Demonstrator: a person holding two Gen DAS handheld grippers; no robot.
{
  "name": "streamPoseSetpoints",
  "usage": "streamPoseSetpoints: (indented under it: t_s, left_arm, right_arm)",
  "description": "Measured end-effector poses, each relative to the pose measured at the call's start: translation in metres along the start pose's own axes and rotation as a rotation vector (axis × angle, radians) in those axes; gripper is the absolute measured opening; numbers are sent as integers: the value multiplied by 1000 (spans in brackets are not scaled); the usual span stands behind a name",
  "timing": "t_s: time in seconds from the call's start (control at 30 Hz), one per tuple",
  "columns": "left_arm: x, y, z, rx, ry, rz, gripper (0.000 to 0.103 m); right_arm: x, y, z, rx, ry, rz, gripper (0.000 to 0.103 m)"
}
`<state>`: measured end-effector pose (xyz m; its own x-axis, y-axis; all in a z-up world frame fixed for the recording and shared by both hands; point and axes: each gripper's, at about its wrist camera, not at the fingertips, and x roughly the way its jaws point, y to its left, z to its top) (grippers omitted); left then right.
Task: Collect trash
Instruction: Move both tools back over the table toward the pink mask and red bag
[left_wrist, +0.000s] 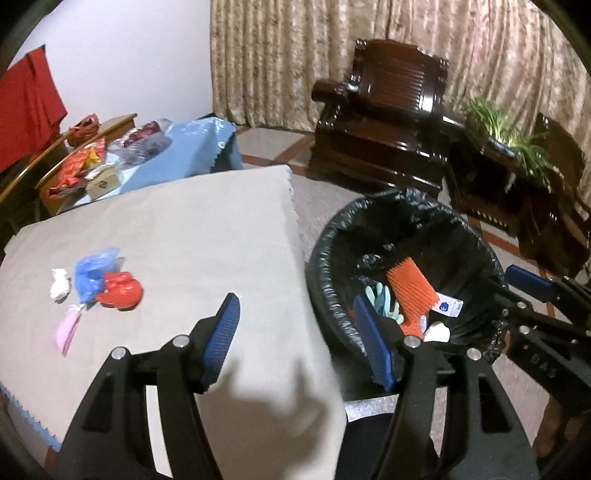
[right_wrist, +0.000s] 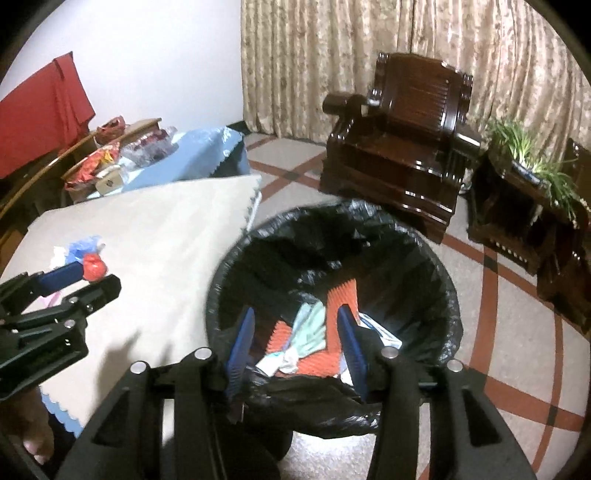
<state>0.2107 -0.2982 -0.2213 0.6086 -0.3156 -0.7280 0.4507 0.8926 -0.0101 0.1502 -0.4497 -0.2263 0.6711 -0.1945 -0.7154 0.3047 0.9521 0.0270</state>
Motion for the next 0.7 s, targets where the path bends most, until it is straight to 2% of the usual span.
streamPoseSetpoints:
  t_s: [0.33,0.7]
  left_arm:
    - [-47,47,-9,-42,-49,43,69]
    - [-73,84,-10,-72,-71,95,69]
  right_arm:
    - [-48,36,12,-35,-69,1,54]
    - [-71,73,19,-71,-105,30,58]
